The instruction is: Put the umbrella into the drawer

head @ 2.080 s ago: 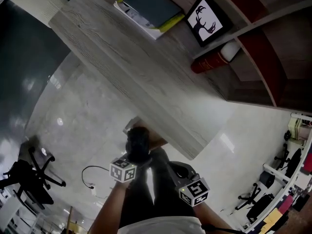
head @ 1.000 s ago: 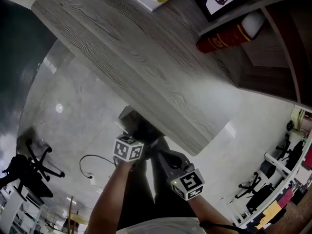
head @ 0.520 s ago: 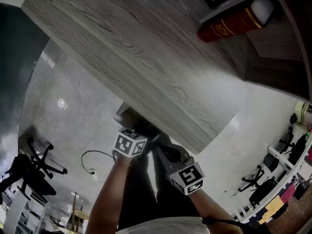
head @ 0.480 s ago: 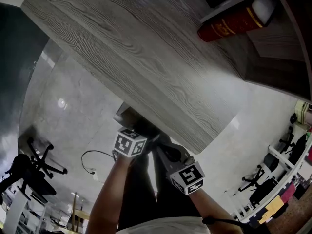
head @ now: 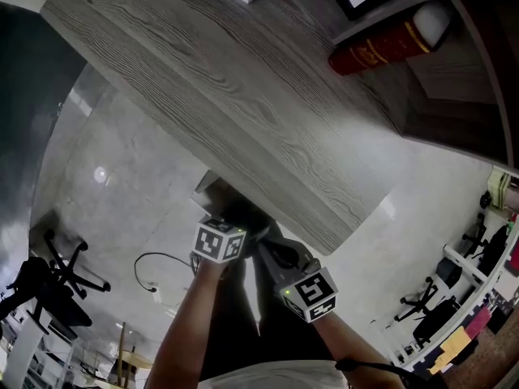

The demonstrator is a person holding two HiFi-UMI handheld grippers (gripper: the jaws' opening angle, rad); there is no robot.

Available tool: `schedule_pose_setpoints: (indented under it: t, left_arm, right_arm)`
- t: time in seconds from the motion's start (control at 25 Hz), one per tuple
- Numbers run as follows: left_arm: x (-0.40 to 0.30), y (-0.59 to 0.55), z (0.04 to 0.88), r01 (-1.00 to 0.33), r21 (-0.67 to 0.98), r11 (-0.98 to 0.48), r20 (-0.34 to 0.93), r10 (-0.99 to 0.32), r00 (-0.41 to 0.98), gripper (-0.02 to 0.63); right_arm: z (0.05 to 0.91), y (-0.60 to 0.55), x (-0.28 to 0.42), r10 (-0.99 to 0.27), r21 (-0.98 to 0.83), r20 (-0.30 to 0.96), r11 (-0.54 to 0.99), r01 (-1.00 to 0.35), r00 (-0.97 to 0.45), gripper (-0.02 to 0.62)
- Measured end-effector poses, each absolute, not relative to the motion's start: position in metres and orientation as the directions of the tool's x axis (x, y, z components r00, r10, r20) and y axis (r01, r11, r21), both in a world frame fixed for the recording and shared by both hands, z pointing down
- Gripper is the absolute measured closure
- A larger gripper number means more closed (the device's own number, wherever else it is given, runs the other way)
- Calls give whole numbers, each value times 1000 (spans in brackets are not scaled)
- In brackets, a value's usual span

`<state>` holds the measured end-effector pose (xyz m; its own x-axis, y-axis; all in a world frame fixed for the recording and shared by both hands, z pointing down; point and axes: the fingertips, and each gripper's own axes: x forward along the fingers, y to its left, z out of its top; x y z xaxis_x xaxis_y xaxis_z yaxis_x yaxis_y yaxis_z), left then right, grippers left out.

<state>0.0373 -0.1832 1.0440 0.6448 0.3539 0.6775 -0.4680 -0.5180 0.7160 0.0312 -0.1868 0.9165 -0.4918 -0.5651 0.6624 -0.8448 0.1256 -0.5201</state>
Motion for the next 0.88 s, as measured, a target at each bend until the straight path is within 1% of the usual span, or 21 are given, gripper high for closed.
schedule_pose_setpoints:
  t: [0.2,0.36,0.48,0.64,0.88]
  left_arm:
    - [37,-186,1042,-465,694,-550,692,333,640,185]
    - [28,-192,1031,-483,676,-557,707,304,639,176]
    - [20,-194,1015,-480,662,-576,719,305,625,176]
    - [17,-208,983,-476,651,-591,717,273,642,176]
    - [16,-208,929,-441,674,-593,676,253,693,196]
  right_arm:
    - [917,-187,29,-570,-512,664,126,-850,-484,589]
    - [906,-185,23,-572,-505,665,127,-854,-479,589]
    - [887,-189,21,-590,-500,656,129,-857,-471,589]
    - [854,-202,23,-627,-479,637,135,-868,-449,589]
    - [810,-207,21,-668,-469,616,113,-876,-417,589]
